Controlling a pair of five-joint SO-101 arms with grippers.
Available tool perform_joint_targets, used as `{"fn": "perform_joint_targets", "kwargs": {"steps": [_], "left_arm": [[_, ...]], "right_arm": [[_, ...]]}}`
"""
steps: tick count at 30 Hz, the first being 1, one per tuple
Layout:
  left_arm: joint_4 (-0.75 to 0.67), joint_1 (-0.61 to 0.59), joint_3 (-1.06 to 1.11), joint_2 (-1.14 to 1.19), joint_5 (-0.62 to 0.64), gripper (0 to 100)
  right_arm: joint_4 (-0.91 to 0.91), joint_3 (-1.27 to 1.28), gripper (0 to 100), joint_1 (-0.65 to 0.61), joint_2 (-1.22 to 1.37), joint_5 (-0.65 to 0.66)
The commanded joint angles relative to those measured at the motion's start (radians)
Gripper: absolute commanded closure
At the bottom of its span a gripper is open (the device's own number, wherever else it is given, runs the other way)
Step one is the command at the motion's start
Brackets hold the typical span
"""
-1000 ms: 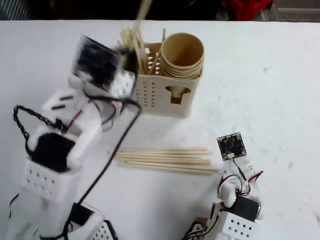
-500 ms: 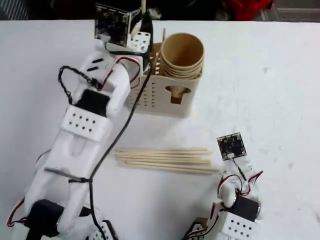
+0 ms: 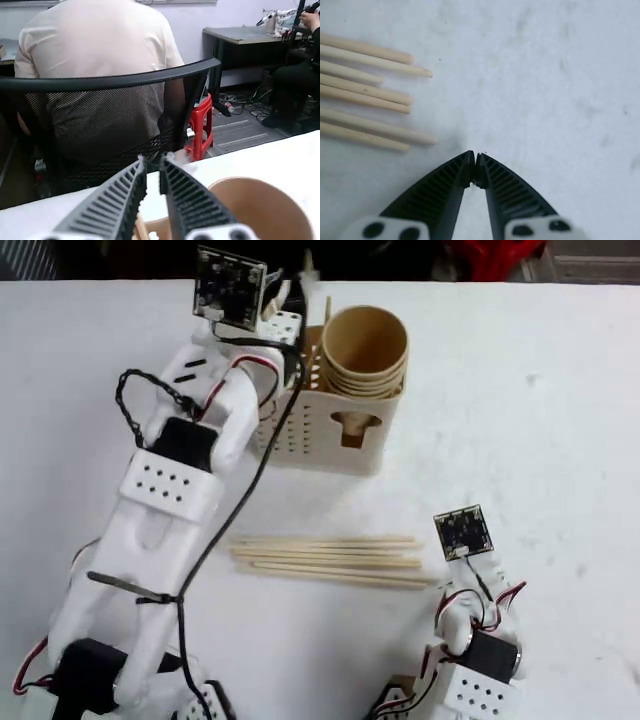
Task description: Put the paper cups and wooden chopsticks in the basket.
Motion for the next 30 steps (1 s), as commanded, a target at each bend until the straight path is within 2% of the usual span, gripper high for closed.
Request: {"fn": "perform_joint_targets", "kwargs": {"steps": [1, 5, 9, 11, 13, 18, 22, 24, 28, 30], "left_arm": [[0.055, -0.016, -0.035, -0.113, 0.012, 96], [0.252, 0.015, -0.035, -0.237, 0.005, 98], [0.577, 0.091, -0.034, -0.358, 0.002, 98], [0.726, 0.150, -0.026, -0.383, -0.061, 98], [0.796, 0.226, 0.014, -0.383, -0.173, 98], [0.741, 0.338, 0.272, -0.383, -0.417, 98], [0.644, 0.344, 0.411, -0.277, -0.443, 98], [0.617, 0.344, 0.423, -0.162, -0.450, 96], [0.605, 0.349, 0.361, 0.077, -0.525, 85], [0.605, 0.346, 0.321, 0.179, -0.557, 85]], "right_arm": [[0.004, 0.006, 98.3, 0.005, -0.008, 0.005], [0.004, 0.006, 98.3, 0.005, -0.008, 0.005], [0.004, 0.006, 98.3, 0.005, -0.008, 0.005], [0.004, 0.006, 98.3, 0.005, -0.008, 0.005], [0.004, 0.006, 98.3, 0.005, -0.008, 0.005], [0.004, 0.006, 98.3, 0.005, -0.008, 0.005], [0.004, 0.006, 98.3, 0.005, -0.008, 0.005], [0.004, 0.006, 98.3, 0.005, -0.008, 0.005], [0.004, 0.006, 98.3, 0.005, -0.008, 0.005], [0.004, 0.006, 98.3, 0.005, -0.008, 0.005]]}}
